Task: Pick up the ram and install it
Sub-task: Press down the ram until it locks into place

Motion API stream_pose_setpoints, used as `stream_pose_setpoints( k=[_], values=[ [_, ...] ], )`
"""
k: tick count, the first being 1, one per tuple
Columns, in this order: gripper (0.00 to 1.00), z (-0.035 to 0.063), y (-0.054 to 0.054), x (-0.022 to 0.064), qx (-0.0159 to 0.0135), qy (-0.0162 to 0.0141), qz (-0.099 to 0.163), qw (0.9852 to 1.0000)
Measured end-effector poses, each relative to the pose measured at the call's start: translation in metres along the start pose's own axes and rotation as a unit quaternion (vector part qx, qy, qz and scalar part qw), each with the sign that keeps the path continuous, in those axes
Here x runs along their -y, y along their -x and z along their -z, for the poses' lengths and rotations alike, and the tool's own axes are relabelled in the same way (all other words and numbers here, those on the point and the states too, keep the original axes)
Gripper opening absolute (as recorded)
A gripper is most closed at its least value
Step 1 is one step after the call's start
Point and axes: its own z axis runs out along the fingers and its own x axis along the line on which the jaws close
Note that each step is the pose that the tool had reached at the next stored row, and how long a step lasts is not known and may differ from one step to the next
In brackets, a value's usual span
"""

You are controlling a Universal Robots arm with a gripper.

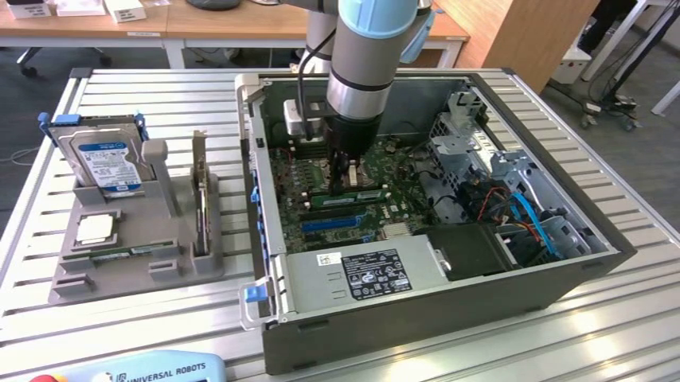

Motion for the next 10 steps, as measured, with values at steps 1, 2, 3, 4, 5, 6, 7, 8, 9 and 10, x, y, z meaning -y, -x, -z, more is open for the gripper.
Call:
stream_pose_setpoints(
  k=[1,2,3,4,5,6,7,8,9,10],
  values=[
    [0.10,0.0000,0.0000,0.0000,0.0000,0.0000,0.000,1.0000],
    [0.10,-0.0001,0.0000,0.0000,0.0001,0.0000,0.000,1.0000],
    [0.10,-0.0001,0.0000,0.0000,0.0001,-0.0001,0.000,1.0000],
    [0.10,-0.0001,0.0000,0.0000,0.0002,-0.0001,0.000,1.0000],
    [0.10,-0.0001,0.0000,0.0000,0.0001,0.0000,0.000,1.0000],
    [0.10,-0.0001,0.0000,0.0000,0.0001,0.0000,0.000,1.0000],
    [0.10,-0.0001,0.0000,0.0000,0.0001,-0.0001,0.000,1.0000],
    [0.10,-0.0001,0.0000,0.0000,0.0001,0.0000,0.000,1.0000],
    [0.10,-0.0002,0.0000,0.0000,0.0000,0.0000,0.000,1.0000],
    [0.10,-0.0003,0.0000,0.0000,0.0000,0.0000,0.000,1.0000]
  ],
)
